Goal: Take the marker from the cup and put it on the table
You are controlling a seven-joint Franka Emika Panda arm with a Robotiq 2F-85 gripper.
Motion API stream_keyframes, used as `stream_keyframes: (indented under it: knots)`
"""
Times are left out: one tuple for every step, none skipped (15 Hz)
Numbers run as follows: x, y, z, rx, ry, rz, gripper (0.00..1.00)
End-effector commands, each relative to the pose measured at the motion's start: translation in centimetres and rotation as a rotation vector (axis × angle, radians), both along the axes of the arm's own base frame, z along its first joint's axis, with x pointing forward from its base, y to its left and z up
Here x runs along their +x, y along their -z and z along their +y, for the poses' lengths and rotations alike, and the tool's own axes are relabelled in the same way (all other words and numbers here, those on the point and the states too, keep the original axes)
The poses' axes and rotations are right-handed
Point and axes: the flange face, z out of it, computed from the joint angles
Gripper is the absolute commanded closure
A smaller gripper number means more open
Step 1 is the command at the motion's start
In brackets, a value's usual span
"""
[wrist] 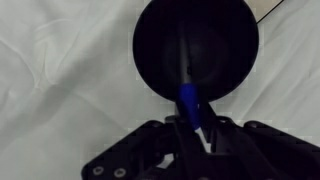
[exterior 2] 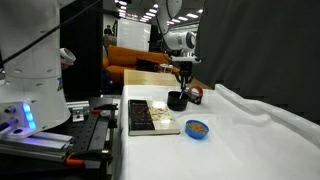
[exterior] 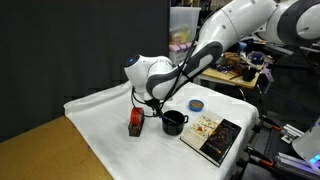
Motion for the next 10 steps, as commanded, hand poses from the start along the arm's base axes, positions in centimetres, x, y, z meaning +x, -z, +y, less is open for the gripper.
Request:
stream_keyframes:
  knots:
    - [0.4, -1.8, 0.0, 0.023, 0.012, -0.032, 0.96]
    - [0.5, -2.4, 0.2, 0.028, 0.011, -0.045, 0.96]
    - [0.7, -3.2, 0.4, 0.036, 0.008, -0.062, 0.96]
    - [0.7, -4.3, 0.6, 0.047, 0.006, -0.084, 0.96]
    - [0.8, -5.4, 0.7, 0.056, 0.007, -0.105, 0.96]
    - [1.0, -6.5, 0.8, 0.058, 0.012, -0.138, 0.96]
    - [1.0, -7.6, 0.8, 0.070, 0.017, -0.161, 0.96]
    - [1.1, -8.7, 0.8, 0.079, 0.022, -0.183, 0.96]
    - [1.1, -9.6, 0.8, 0.089, 0.027, -0.203, 0.96]
    - [1.1, -10.4, 0.7, 0.096, 0.033, -0.222, 0.96]
